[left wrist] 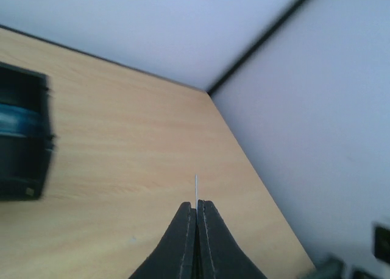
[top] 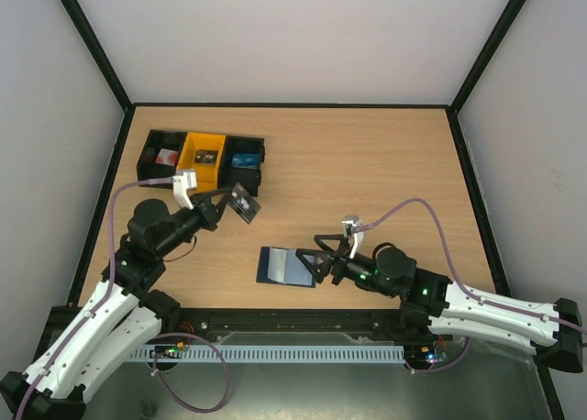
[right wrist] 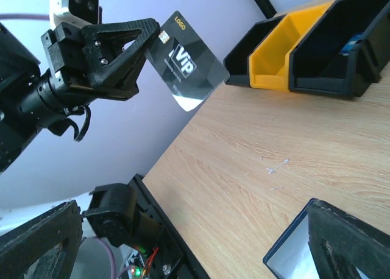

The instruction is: Take the credit cards out of the card holder

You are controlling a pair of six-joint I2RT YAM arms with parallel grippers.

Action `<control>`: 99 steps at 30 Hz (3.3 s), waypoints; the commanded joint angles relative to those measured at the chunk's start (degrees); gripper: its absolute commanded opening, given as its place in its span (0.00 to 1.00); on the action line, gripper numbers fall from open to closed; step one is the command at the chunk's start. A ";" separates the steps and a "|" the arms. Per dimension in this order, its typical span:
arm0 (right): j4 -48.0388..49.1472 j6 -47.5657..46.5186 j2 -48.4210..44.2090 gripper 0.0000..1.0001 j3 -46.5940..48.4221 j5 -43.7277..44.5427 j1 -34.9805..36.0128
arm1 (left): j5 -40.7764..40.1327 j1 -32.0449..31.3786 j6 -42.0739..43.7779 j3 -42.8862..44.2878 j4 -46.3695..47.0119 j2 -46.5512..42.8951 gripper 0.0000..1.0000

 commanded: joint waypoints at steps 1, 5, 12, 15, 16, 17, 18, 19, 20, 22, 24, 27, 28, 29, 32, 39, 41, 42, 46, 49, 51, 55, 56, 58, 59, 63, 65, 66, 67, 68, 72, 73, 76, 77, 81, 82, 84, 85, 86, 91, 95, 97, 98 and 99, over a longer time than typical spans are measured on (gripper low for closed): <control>1.07 3.95 -0.95 0.98 -1.62 4.39 0.16 | -14.75 3.54 -3.32 -1.23 5.76 0.74 0.03; 3.43 4.58 -0.63 0.98 -2.25 2.84 0.16 | -21.01 7.52 -3.12 -1.34 13.66 6.30 0.03; 4.33 3.76 1.47 0.98 -1.20 -0.73 0.16 | -22.05 17.54 -4.58 0.88 24.73 22.18 0.03; 3.51 2.70 1.56 0.98 -0.50 -1.33 0.16 | -23.66 20.23 -4.82 1.79 29.91 28.69 0.03; 3.30 2.25 1.47 0.98 -0.48 -1.33 0.16 | -24.69 20.63 -4.59 2.23 31.31 30.86 0.03; 3.07 2.05 1.37 0.98 -0.40 -1.20 0.16 | -25.31 21.03 -4.34 2.71 32.73 32.96 0.03; 2.91 1.95 1.30 0.98 -0.35 -0.91 0.16 | -25.96 21.37 -3.92 3.08 34.16 35.81 0.03; 2.78 1.91 1.26 0.98 -0.27 -0.67 0.17 | -26.52 21.72 -3.88 3.57 35.41 37.77 0.03; 2.63 1.76 1.19 0.98 -0.19 -0.53 0.16 | -26.94 22.22 -3.97 3.99 36.86 39.90 0.03; 2.53 1.26 1.15 0.98 -0.03 -0.49 0.16 | -26.92 23.14 -3.87 4.67 39.84 43.87 0.03; 2.26 0.60 1.16 0.98 0.26 -0.63 0.16 | -26.20 23.80 -2.59 5.53 43.35 48.13 0.03; 1.36 -0.57 1.25 0.98 0.94 -0.04 0.16 | -24.59 24.89 -1.37 8.27 45.63 53.73 0.03; 1.03 -0.93 1.33 0.98 1.11 0.27 0.19 | -24.27 25.25 -1.03 8.82 46.97 55.36 0.03; 0.57 -1.37 1.34 0.98 1.26 0.56 0.16 | -23.95 25.63 -0.82 9.33 48.28 56.82 0.03; -0.41 -2.26 1.36 0.98 1.60 1.69 0.16 | -22.86 26.05 0.77 11.30 50.44 60.53 0.03; -0.68 -3.87 1.25 0.98 1.41 3.55 0.16 | -20.38 26.05 1.78 13.29 55.99 69.25 0.03; -0.68 -5.62 1.34 0.98 1.64 4.07 0.16 | -19.31 26.05 1.93 13.90 57.07 71.03 0.03; -0.60 -6.07 1.42 0.98 1.61 4.41 0.16 | -18.89 26.05 2.18 14.10 57.32 71.77 0.03; -0.42 -7.27 1.68 0.98 1.76 5.28 0.16 | -18.49 26.05 3.30 14.64 58.18 73.97 0.03; -0.33 -7.66 1.78 0.98 1.69 5.67 0.16 | -18.63 26.05 4.11 15.23 58.16 75.47 0.03; -0.33 -8.06 1.76 0.98 1.68 5.85 0.16 | -18.61 26.05 4.42 15.66 58.16 76.40 0.03; -0.58 -8.71 1.70 0.98 1.82 6.61 0.16 | -18.29 26.05 5.41 16.62 58.20 78.20 0.03; -0.66 -8.82 1.65 0.98 1.78 6.80 0.16 | -18.26 26.05 5.53 16.88 57.94 78.60 0.05; -0.76 -8.93 1.48 0.98 1.79 7.08 0.16 | -18.30 25.97 6.24 17.56 57.10 79.07 0.07; -0.81 -8.98 1.37 0.98 1.79 7.12 0.17 | -18.45 25.97 6.47 17.98 56.50 79.20 0.08; -1.03 -9.11 1.30 0.98 1.96 7.22 0.16 | -19.22 26.00 7.31 18.55 54.99 78.50 0.13; -1.12 -8.90 1.38 0.98 1.87 7.32 0.19 | -19.22 25.97 7.35 18.63 54.61 77.54 0.18; -1.08 -8.67 1.42 0.98 1.86 7.25 0.17 | -19.18 25.97 7.37 18.74 54.31 77.07 0.21; -1.06 -8.47 1.39 0.98 1.86 7.19 0.16 | -19.14 25.97 7.37 18.95 53.51 76.56 0.25; -1.04 -8.30 1.38 0.98 1.90 7.10 0.16 | -19.14 25.97 7.43 19.33 52.69 76.05 0.28; -1.41 -7.48 1.22 0.98 1.75 6.62 0.16 | -19.23 25.97 7.46 20.82 48.84 73.53 0.42; -1.59 -7.26 1.16 0.98 1.76 6.57 0.16 | -19.26 25.97 7.44 21.16 47.65 72.90 0.45; -2.40 -5.84 1.05 0.98 2.09 7.00 0.17 | -19.48 25.94 7.20 22.10 44.33 70.29 0.54; -2.95 -4.81 1.20 0.98 2.37 7.62 0.16 | -19.34 25.96 7.02 22.54 42.56 69.26 0.57; -7.49 2.99 2.13 0.98 4.00 12.99 0.16 | -18.81 25.71 6.93 24.61 33.83 63.90 0.76; -9.11 5.83 2.51 0.98 4.48 15.28 0.16 | -18.68 25.70 6.79 24.70 31.66 62.11 0.85; -12.19 10.34 3.22 0.98 5.46 19.06 0.16 | -17.96 25.66 6.66 24.39 27.86 58.36 1.00; -12.94 10.67 3.58 0.98 5.85 19.49 0.16 | -17.33 25.62 6.69 24.15 25.91 56.29 1.00; -13.34 10.36 3.95 0.98 6.22 19.37 0.16 | -16.48 25.62 6.71 23.94 23.76 54.36 1.00; -22.15 17.53 7.07 0.98 9.87 29.11 0.16 | -11.39 25.44 7.48 26.08 6.42 44.47 1.00; -31.35 21.55 10.23 0.98 13.82 35.50 0.16 | -5.86 24.95 7.70 24.88 -2.78 37.05 1.00; -34.16 22.62 11.19 0.98 15.29 38.37 0.16 | -1.57 24.41 10.00 23.03 -5.43 32.64 1.00; -34.98 22.87 11.43 0.98 15.76 39.20 0.16 | 0.71 23.93 11.59 22.12 -6.89 30.68 1.00; -35.21 22.77 11.52 0.98 16.15 39.80 0.21 | 2.55 23.27 13.24 21.13 -8.22 28.97 1.00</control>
